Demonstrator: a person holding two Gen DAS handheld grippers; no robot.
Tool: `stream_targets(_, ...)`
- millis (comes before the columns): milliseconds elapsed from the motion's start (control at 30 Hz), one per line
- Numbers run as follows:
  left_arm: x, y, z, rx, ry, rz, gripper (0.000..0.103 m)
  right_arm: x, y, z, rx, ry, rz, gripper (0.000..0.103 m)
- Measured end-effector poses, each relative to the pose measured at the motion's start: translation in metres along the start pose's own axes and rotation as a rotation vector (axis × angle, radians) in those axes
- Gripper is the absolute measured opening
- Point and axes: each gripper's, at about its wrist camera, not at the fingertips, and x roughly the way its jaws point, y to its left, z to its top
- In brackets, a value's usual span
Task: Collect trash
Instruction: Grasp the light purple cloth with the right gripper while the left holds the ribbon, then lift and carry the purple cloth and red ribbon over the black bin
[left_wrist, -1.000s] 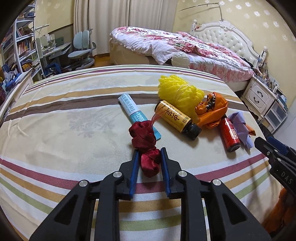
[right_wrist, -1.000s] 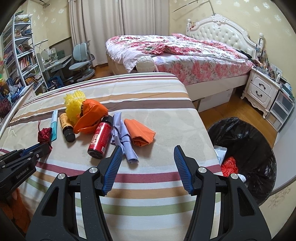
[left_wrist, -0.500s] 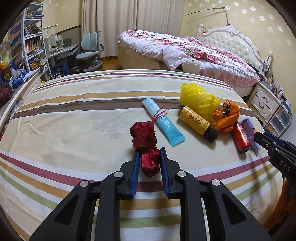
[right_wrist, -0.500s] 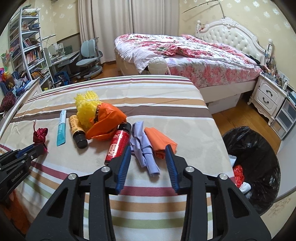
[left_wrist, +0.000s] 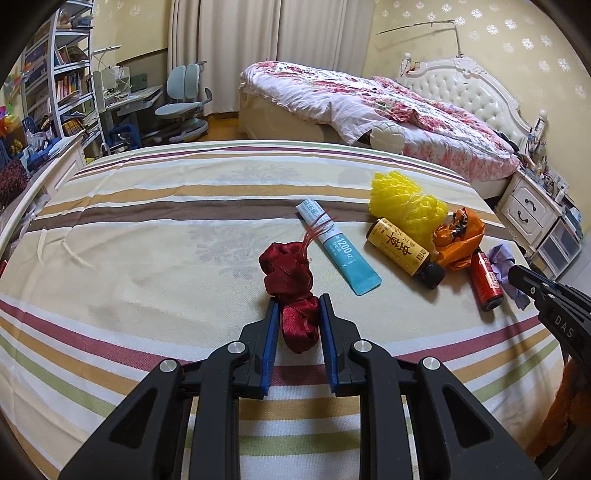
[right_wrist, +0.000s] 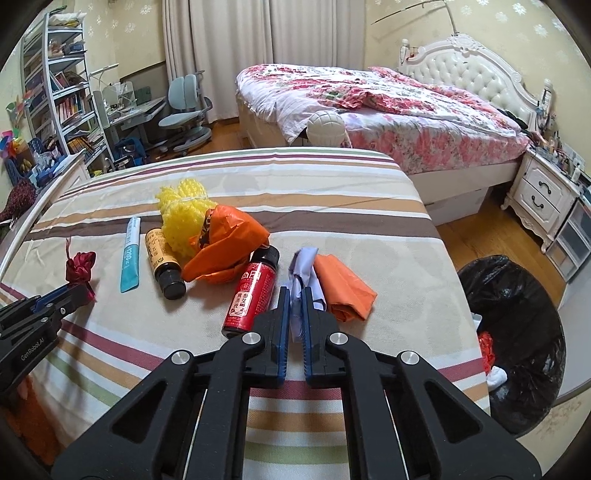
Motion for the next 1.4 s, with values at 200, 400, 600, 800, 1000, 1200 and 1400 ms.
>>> stream_targets(200, -0.008, -0.010, -0.001, 0.015, -0.016, -0.017, 0.022, -0.016, -0.006, 0.001, 0.016, -0.028, 0.002, 0.006)
stream_targets(400, -0.012, -0.020, -0.003, 0.035, -0.022, -0.028, 0.022, -0.022, -0.010, -0.006, 0.020, -0.025, 0.010, 0.006)
stream_targets(600, -0.015, -0.020, -0.006, 0.038, -0.023, -0.024, 0.022, -0.021, -0.012, -0.023, 0.021, 0.012, 0.015, 0.006)
stream_targets(800, -0.015, -0.017, -0.008, 0.033, -0.021, -0.018, 0.022, -0.018, -0.015, -0.028, 0.022, 0.021, -0.011, 0.025)
stream_targets(1000, -0.013, -0.014, -0.009, 0.024, -0.017, -0.016, 0.022, -0.011, -0.016, -0.026, 0.025, 0.029, -0.026, 0.041)
stream_targets(1200, -0.009, -0.014, -0.010, 0.023, -0.010, -0.018, 0.022, 0.001, -0.020, -0.024, 0.034, 0.067, -0.027, 0.041)
stream_targets(1400, -0.008, -0.014, -0.011, 0.024, -0.009, -0.020, 0.022, 0.004, -0.016, -0.025, 0.014, 0.085, -0.020, 0.033)
